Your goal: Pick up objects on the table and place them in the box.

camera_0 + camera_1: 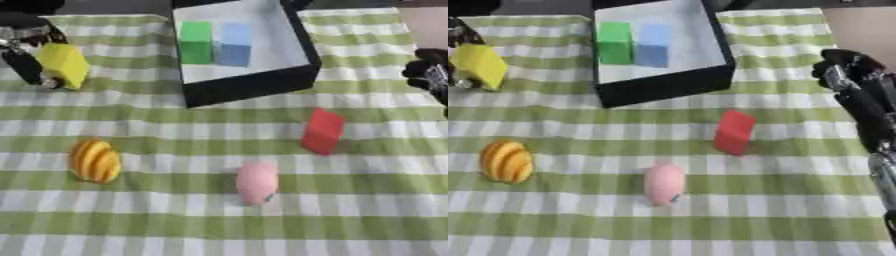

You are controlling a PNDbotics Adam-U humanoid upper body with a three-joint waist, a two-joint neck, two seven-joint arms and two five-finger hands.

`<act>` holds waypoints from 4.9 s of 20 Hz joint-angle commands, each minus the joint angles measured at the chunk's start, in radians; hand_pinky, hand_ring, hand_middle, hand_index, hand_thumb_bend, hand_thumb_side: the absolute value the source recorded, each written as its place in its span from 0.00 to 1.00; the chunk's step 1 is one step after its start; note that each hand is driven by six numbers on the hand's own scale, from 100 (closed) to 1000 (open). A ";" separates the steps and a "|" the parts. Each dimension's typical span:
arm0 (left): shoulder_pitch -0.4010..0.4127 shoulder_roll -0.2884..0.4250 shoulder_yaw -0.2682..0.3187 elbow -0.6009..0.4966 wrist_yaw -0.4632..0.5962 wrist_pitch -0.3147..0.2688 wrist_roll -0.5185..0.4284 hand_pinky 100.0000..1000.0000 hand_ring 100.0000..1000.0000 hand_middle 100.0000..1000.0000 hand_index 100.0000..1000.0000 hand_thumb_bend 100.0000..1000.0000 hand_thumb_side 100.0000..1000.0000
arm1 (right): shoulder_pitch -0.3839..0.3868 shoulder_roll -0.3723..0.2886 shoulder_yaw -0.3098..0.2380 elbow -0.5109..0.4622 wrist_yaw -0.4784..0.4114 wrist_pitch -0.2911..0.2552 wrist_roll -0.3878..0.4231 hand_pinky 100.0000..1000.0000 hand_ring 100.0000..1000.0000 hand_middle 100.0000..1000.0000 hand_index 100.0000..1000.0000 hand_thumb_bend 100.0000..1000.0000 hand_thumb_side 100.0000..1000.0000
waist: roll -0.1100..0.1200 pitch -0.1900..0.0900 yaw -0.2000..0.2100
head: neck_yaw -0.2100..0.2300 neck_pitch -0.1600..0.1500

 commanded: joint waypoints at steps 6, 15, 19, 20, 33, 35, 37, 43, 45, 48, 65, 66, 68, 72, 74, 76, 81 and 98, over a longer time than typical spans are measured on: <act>-0.076 0.029 0.000 -0.089 0.093 0.033 -0.013 0.72 0.66 0.52 0.58 0.15 0.00 | 0.004 -0.041 -0.016 -0.021 -0.008 -0.006 -0.005 0.82 0.73 0.61 0.75 0.00 0.46 | 0.019 -0.049 0.017 | -0.018 0.019; -0.124 -0.036 -0.016 -0.186 0.232 0.087 0.017 0.72 0.65 0.52 0.57 0.03 0.00 | -0.025 -0.048 -0.010 -0.024 -0.029 -0.017 -0.010 0.82 0.74 0.62 0.76 0.00 0.46 | 0.027 -0.074 0.010 | -0.012 0.013; -0.140 -0.079 -0.029 -0.210 0.278 0.104 0.032 0.72 0.66 0.52 0.56 0.00 0.00 | -0.044 -0.044 -0.002 -0.021 -0.038 -0.011 -0.005 0.82 0.74 0.62 0.76 0.00 0.45 | 0.034 -0.080 -0.003 | -0.002 0.009; -0.146 -0.093 -0.032 -0.216 0.288 0.106 0.035 0.72 0.65 0.52 0.56 0.00 0.00 | -0.047 -0.043 0.000 -0.020 -0.039 -0.010 -0.002 0.82 0.74 0.62 0.76 0.00 0.45 | 0.036 -0.081 -0.006 | 0.000 0.009; -0.183 -0.234 -0.071 -0.206 0.285 0.102 0.066 0.72 0.65 0.49 0.53 0.00 0.00 | -0.078 -0.024 0.017 -0.017 -0.040 0.004 0.020 0.82 0.74 0.62 0.75 0.00 0.47 | 0.054 -0.069 -0.050 | 0.032 -0.015; -0.182 -0.252 -0.072 -0.194 0.281 0.104 0.080 0.72 0.65 0.49 0.53 0.00 0.00 | -0.083 -0.020 0.019 -0.016 -0.040 0.006 0.022 0.82 0.74 0.62 0.75 0.00 0.47 | 0.053 -0.065 -0.054 | 0.035 -0.028; -0.180 -0.268 -0.075 -0.181 0.274 0.102 0.087 0.72 0.65 0.49 0.52 0.00 0.00 | -0.086 -0.017 0.021 -0.016 -0.040 0.007 0.025 0.82 0.74 0.62 0.75 0.00 0.47 | 0.052 -0.062 -0.057 | 0.036 -0.043; -0.178 -0.307 -0.071 -0.137 0.249 0.100 0.096 0.72 0.65 0.50 0.53 0.00 0.00 | -0.096 -0.007 0.027 -0.016 -0.041 0.011 0.031 0.82 0.74 0.62 0.75 0.00 0.47 | 0.052 -0.055 -0.068 | 0.038 -0.074; -0.175 -0.314 -0.069 -0.123 0.237 0.100 0.098 0.72 0.65 0.50 0.53 0.00 0.00 | -0.097 -0.004 0.028 -0.015 -0.041 0.012 0.033 0.82 0.74 0.62 0.75 0.00 0.47 | 0.052 -0.053 -0.071 | 0.038 -0.077; -0.168 -0.318 -0.071 -0.105 0.211 0.098 0.095 0.72 0.66 0.51 0.54 0.01 0.00 | -0.097 -0.001 0.029 -0.014 -0.041 0.014 0.035 0.82 0.74 0.61 0.75 0.00 0.48 | 0.054 -0.051 -0.075 | 0.037 -0.073; -0.144 -0.334 -0.068 -0.062 0.103 0.097 0.085 0.87 0.86 0.82 0.88 0.67 0.16 | -0.092 0.005 0.030 -0.011 -0.037 0.017 0.038 0.82 0.74 0.61 0.75 0.00 0.48 | 0.057 -0.048 -0.077 | 0.041 -0.040; -0.144 -0.334 -0.068 -0.062 0.101 0.098 0.092 0.87 0.86 0.82 0.88 0.68 0.17 | -0.091 0.006 0.030 -0.011 -0.037 0.017 0.038 0.82 0.74 0.61 0.75 0.00 0.49 | 0.057 -0.048 -0.077 | 0.042 -0.040; -0.141 -0.333 -0.067 -0.062 0.099 0.099 0.101 0.86 0.86 0.82 0.89 0.67 0.16 | -0.091 0.005 0.030 -0.011 -0.038 0.017 0.038 0.82 0.74 0.61 0.75 0.00 0.49 | 0.057 -0.048 -0.077 | 0.042 -0.038; -0.134 -0.331 -0.056 -0.073 0.128 0.106 0.102 0.87 0.86 0.81 0.89 0.71 0.28 | -0.088 0.006 0.029 -0.010 -0.037 0.018 0.038 0.82 0.74 0.61 0.75 0.00 0.49 | 0.056 -0.049 -0.076 | 0.042 -0.031; -0.133 -0.324 -0.050 -0.081 0.155 0.113 0.087 0.87 0.86 0.81 0.88 0.67 0.28 | -0.086 0.005 0.029 -0.010 -0.037 0.018 0.037 0.82 0.74 0.61 0.75 0.00 0.49 | 0.056 -0.051 -0.074 | 0.040 -0.027; -0.131 -0.314 -0.048 -0.095 0.178 0.119 0.079 0.87 0.86 0.81 0.88 0.61 0.27 | -0.084 0.004 0.028 -0.010 -0.038 0.018 0.037 0.82 0.74 0.61 0.75 0.00 0.49 | 0.055 -0.053 -0.071 | 0.038 -0.022; -0.112 -0.228 -0.083 -0.211 0.294 0.130 0.082 0.83 0.82 0.76 0.84 0.37 0.13 | -0.067 -0.009 0.022 -0.008 -0.036 0.015 0.031 0.82 0.74 0.61 0.75 0.00 0.49 | 0.057 -0.064 -0.049 | 0.023 0.003; 0.297 0.333 -0.207 -1.017 0.923 0.465 0.081 0.82 0.80 0.74 0.83 0.29 0.30 | -0.020 -0.040 0.004 -0.012 -0.033 0.002 0.011 0.82 0.74 0.61 0.75 0.00 0.48 | 0.038 -0.093 0.026 | -0.040 0.045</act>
